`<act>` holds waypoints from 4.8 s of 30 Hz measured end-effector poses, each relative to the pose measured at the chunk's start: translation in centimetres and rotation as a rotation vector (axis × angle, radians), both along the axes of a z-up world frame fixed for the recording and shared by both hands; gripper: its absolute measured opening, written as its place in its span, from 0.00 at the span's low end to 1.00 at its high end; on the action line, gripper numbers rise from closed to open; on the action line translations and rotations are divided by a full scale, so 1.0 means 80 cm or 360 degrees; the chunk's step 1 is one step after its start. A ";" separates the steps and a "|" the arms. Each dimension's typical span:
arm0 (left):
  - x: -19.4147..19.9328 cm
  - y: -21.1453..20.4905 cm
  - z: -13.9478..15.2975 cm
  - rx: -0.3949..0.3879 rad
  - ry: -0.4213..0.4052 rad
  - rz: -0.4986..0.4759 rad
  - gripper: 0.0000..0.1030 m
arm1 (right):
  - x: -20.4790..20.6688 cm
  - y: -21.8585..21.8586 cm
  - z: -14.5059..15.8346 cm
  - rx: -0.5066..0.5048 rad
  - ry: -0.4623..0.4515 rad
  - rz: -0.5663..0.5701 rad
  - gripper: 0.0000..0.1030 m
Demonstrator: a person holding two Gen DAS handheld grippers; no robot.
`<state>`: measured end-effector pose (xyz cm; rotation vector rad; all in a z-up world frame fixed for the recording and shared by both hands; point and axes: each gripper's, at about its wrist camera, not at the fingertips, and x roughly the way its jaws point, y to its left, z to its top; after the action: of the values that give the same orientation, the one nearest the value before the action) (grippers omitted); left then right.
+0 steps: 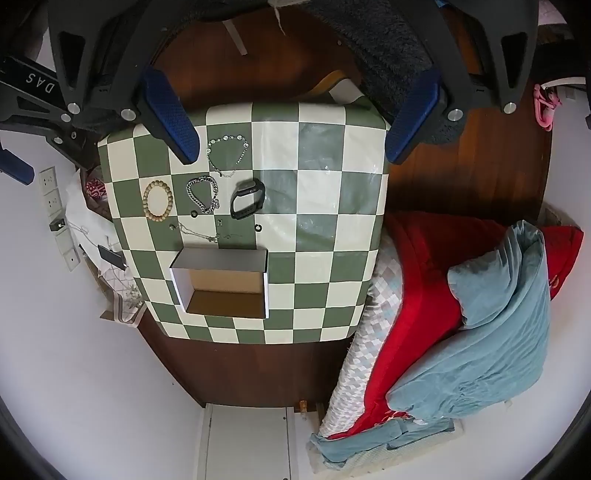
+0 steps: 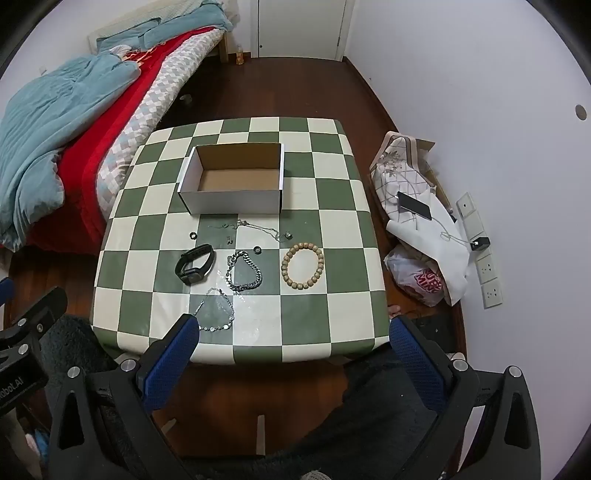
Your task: Organize jewelry
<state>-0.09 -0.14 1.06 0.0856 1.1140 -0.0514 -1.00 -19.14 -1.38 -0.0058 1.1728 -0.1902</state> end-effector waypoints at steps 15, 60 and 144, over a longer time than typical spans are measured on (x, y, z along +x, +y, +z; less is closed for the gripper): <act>-0.003 -0.003 0.003 0.0002 -0.0009 -0.0008 1.00 | 0.000 0.004 0.006 0.0013 -0.0013 -0.0003 1.00; -0.003 -0.005 0.016 -0.0026 -0.0029 -0.0018 1.00 | -0.001 0.004 0.019 0.0025 -0.0043 0.0004 1.00; 0.074 -0.078 -0.269 -0.0226 0.0408 -0.0541 0.55 | 0.090 -0.153 -0.269 0.0352 0.0325 -0.0460 0.72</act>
<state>5.82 -6.40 -20.43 0.1432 1.3388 -0.4554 6.18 -31.40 -22.91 0.3473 1.3915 -0.3188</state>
